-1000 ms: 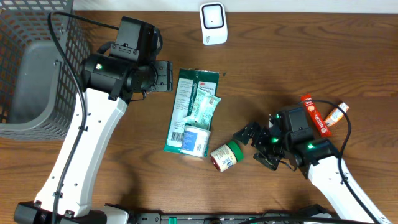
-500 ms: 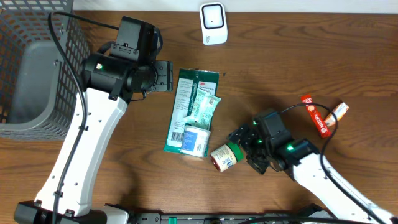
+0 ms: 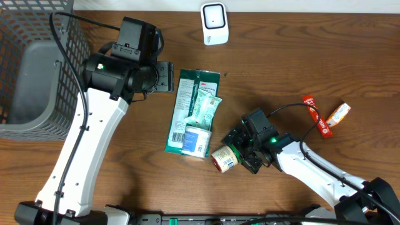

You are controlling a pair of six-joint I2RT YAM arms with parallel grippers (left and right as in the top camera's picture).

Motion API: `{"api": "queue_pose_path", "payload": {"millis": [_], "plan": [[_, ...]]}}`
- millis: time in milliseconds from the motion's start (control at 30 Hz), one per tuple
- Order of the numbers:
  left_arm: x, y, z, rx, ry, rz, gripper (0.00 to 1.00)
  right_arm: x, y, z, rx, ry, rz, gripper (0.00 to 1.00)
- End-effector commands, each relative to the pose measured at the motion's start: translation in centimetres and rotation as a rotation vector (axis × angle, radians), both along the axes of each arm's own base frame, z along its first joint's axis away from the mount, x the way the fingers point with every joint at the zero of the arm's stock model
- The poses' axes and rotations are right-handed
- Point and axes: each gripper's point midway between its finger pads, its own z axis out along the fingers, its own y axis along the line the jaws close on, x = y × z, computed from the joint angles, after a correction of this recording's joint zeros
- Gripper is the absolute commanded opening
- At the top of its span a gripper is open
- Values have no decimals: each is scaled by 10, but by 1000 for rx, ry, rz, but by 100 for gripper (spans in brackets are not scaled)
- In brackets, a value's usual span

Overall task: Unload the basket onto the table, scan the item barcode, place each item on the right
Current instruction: 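Reach the right gripper to the green-capped Knorr jar and grasp it, then lift the Knorr jar with the right gripper and move it up-right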

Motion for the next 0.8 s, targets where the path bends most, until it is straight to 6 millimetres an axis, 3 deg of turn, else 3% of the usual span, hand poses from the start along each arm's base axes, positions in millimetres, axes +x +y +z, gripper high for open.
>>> {"api": "queue_pose_path", "payload": {"millis": [0, 367, 567, 767], "plan": [[0, 4, -6, 17, 15, 5, 67, 0, 1, -1, -2, 6, -7, 91], [1, 4, -6, 16, 15, 5, 67, 2, -1, -1, -12, -11, -1, 73], [0, 4, -6, 17, 15, 5, 66, 3, 0, -1, -10, -16, -1, 69], [0, 4, -6, 17, 15, 5, 66, 18, -3, 9, -21, -116, 93, 59]]}}
